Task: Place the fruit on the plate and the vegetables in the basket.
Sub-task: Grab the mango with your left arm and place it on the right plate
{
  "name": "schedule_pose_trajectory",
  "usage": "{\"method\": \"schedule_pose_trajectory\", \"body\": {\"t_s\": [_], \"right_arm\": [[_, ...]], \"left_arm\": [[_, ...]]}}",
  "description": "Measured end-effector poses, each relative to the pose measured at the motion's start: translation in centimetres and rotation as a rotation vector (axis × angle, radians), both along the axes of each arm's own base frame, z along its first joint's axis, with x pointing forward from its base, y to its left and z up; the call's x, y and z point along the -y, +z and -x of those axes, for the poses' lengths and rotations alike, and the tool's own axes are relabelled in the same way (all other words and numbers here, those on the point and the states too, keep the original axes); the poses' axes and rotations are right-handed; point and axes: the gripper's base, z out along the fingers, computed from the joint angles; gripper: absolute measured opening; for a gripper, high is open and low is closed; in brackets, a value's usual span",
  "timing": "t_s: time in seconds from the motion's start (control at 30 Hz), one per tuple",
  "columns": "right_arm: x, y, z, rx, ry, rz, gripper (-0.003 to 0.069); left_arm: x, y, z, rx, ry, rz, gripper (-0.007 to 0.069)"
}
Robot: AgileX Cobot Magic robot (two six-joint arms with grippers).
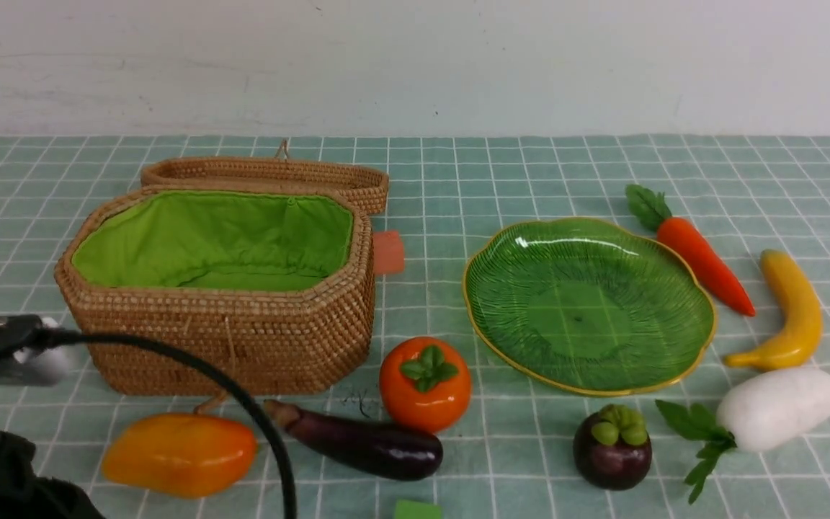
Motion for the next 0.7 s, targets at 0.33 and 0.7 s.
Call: {"method": "schedule_pose_trajectory", "body": {"t_s": [0.33, 0.7], "right_arm": [[-3.2, 11.4, 3.6, -0.153, 0.663, 0.440, 0.0024], [-3.7, 18.9, 5.6, -0.137, 1.101, 0.817, -0.0007]], "left_arm": [[1.6, -0.7, 0.1, 0.084, -0.270, -0.139, -0.0013], [2.3, -2.3, -4.4, 0.182, -0.569, -0.356, -0.0013]]}}
